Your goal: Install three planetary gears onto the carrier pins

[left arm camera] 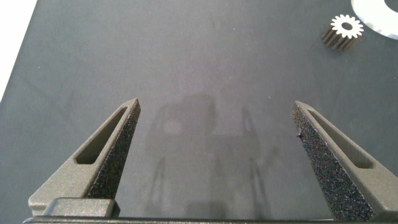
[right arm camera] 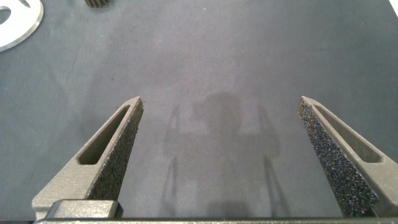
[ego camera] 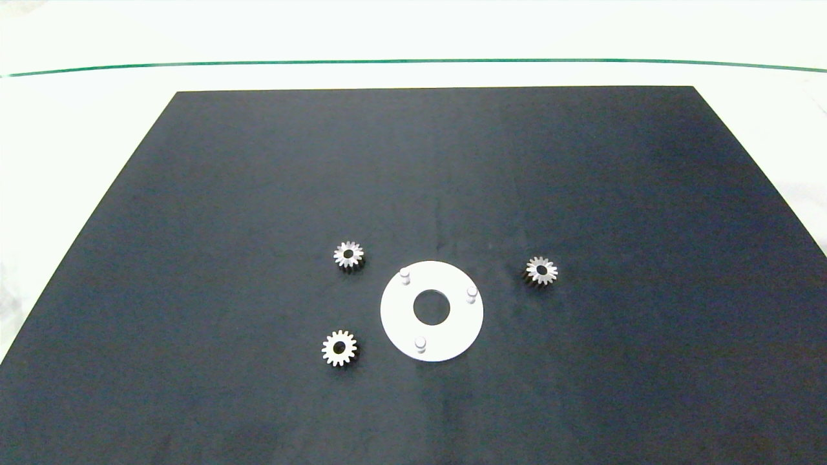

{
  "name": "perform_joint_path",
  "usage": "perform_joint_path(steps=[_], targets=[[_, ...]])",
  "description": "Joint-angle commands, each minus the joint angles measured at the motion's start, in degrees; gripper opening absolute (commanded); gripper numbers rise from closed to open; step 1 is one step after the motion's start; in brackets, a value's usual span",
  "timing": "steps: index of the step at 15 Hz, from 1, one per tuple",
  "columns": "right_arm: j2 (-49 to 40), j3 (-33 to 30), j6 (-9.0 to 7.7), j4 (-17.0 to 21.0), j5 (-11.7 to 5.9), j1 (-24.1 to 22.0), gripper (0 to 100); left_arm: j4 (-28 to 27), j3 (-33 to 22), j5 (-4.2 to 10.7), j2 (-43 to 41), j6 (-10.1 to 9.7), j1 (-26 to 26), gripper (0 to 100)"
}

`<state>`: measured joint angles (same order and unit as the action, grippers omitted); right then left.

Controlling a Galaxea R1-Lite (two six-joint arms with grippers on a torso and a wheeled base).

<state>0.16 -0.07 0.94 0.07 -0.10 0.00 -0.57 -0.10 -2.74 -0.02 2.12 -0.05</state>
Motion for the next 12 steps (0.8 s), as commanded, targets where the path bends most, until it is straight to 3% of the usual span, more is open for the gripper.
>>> perform_joint_path(steps=[1,6,8,9,10,12], targets=[[0.5,-0.1,-0.24,0.4,-0.08,0.1,100,-0.1,-0.1,-0.25,0.1,0.16,-0.1,100],[3.1,-0.2,-0.59,0.5,0.10,1.2,100,-0.1,-0.1,-0.25,4.3,0.16,-1.9,100],[6.9,-0.5,-0.85,0.7,-0.43,1.1,100,-0.5,-1.3,-0.60,6.5,1.31,-1.9,100],[8.8,-1.4,-1.11,0.8,-0.34,1.2,100,-3.6,-4.3,-0.51,9.4,1.75,-1.9,100],[11.2,-3.8,-1.20,0.9,-0.08,1.3,100,-9.7,-9.2,-0.51,11.9,3.42,-1.8,100],[20.1,-11.1,-1.29,0.8,0.80,2.3,100,-22.8,-21.9,-0.42,17.8,8.34,-1.6,100]])
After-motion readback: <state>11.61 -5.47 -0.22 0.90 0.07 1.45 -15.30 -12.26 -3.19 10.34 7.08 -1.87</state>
